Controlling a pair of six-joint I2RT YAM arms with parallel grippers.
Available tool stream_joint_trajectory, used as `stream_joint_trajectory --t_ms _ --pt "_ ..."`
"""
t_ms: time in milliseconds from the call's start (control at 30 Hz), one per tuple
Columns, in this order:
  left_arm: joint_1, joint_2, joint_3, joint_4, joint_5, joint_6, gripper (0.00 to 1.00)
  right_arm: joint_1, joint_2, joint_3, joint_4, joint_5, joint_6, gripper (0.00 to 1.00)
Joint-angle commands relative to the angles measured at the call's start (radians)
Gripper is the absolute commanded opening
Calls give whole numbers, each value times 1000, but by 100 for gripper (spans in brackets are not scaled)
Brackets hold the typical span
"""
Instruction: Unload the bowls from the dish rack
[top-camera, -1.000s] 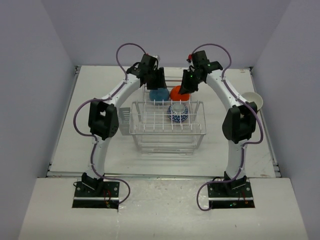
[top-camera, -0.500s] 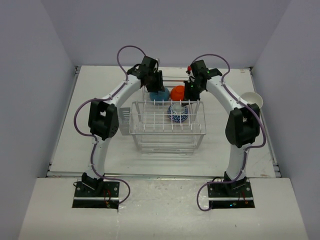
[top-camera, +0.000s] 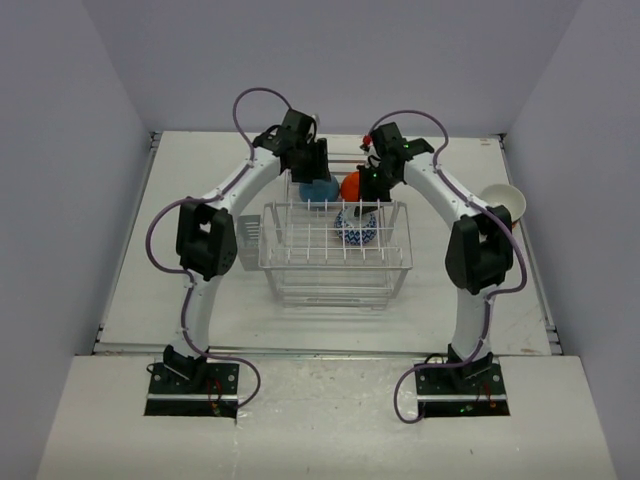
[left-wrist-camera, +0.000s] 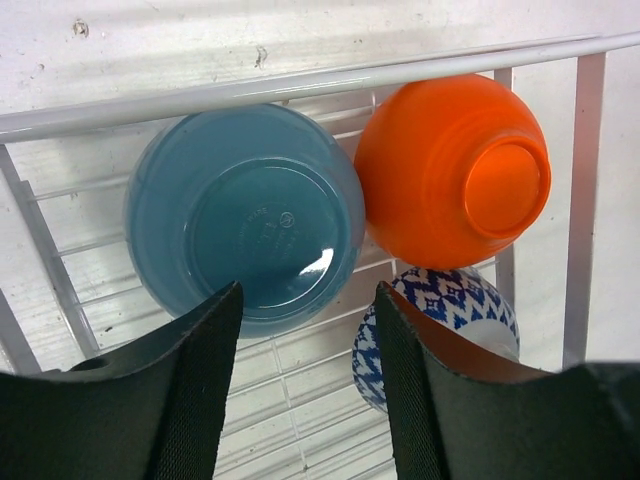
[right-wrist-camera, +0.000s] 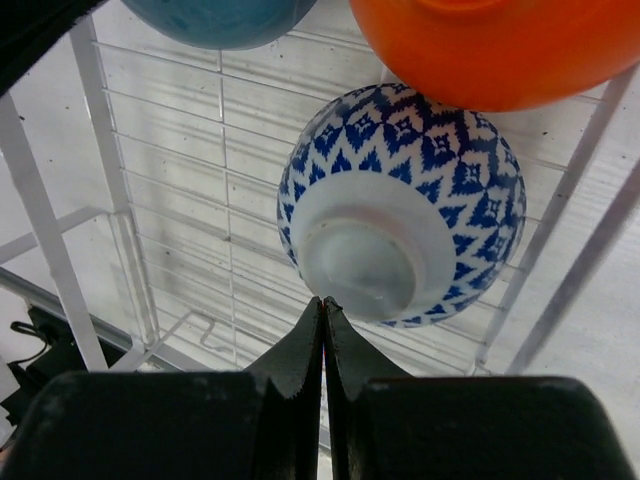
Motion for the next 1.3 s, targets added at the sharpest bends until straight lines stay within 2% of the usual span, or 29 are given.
stream_joint_trajectory --t_ms 0,300,600,767,1000,1267 --pt "-2 -72 49 -16 -12 30 57 21 42 37 -1 -24 -23 0" --pt "1 -150 9 12 -72 80 70 57 116 81 9 -28 -26 0" --pt "2 -210 -62 -19 -132 119 73 94 263 346 -46 -64 -12 0" --pt "9 -239 -109 -19 -130 124 73 97 343 432 -61 -85 0 0" --pt "10 -252 -106 -43 -178 136 73 113 394 495 -40 -209 -18 0" --pt "19 -279 -123 -86 -230 144 73 122 414 529 31 -430 -3 3"
